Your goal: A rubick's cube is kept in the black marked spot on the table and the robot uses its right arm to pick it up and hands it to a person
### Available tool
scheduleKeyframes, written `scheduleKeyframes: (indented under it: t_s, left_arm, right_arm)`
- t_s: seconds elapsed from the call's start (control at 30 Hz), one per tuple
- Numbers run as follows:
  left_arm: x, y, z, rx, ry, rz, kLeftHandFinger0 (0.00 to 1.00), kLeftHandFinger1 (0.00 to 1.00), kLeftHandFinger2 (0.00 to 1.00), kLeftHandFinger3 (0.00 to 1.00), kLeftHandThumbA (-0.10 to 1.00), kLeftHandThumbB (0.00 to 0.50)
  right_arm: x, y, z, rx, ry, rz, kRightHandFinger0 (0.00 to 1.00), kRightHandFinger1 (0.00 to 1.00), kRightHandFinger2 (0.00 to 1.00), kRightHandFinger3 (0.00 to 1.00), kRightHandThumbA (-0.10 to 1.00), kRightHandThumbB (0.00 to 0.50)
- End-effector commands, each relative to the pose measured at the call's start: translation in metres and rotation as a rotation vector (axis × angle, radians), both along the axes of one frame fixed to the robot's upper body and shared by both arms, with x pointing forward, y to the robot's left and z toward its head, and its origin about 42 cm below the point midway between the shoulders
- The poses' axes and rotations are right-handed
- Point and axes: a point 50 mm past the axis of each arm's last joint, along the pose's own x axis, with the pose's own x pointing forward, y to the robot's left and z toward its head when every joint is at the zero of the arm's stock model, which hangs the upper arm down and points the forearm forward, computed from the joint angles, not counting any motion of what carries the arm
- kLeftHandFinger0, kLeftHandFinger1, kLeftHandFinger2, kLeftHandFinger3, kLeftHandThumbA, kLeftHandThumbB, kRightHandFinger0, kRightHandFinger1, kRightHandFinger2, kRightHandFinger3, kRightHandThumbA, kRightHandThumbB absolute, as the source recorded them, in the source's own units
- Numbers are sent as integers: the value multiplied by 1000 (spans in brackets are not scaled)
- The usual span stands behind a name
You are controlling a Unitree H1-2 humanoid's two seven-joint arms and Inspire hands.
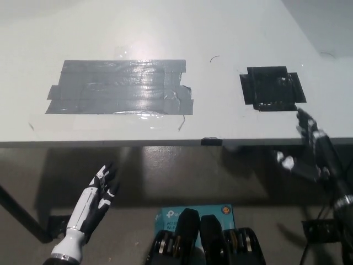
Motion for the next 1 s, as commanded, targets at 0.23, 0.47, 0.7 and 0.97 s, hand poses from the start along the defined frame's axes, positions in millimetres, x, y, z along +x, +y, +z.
scheduleKeyframes:
  t_s: [0.23, 0.47, 0.7, 0.97]
  left_arm:
    - [15, 7, 20, 32, -96, -13, 1000, 1000, 1000, 1000, 841, 249]
    - [18, 7, 23, 39, -102, -9, 1000, 1000, 1000, 1000, 777, 225]
    - [17, 6, 20, 43, -98, -11, 1000, 1000, 1000, 1000, 779, 233]
    - [17, 6, 21, 40, -103, -8, 1000, 1000, 1000, 1000, 794, 234]
  right_arm:
    - [-62, 10, 23, 132, -284, 198, 1000, 1000, 1000, 1000, 789, 302]
    - [-31, 17, -33, 90, -115, 163, 1000, 1000, 1000, 1000, 800, 292]
    - [-34, 12, -45, 104, -71, 149, 1000, 1000, 1000, 1000, 797, 299]
    - [-33, 13, -45, 94, -67, 166, 1000, 1000, 1000, 1000, 755, 276]
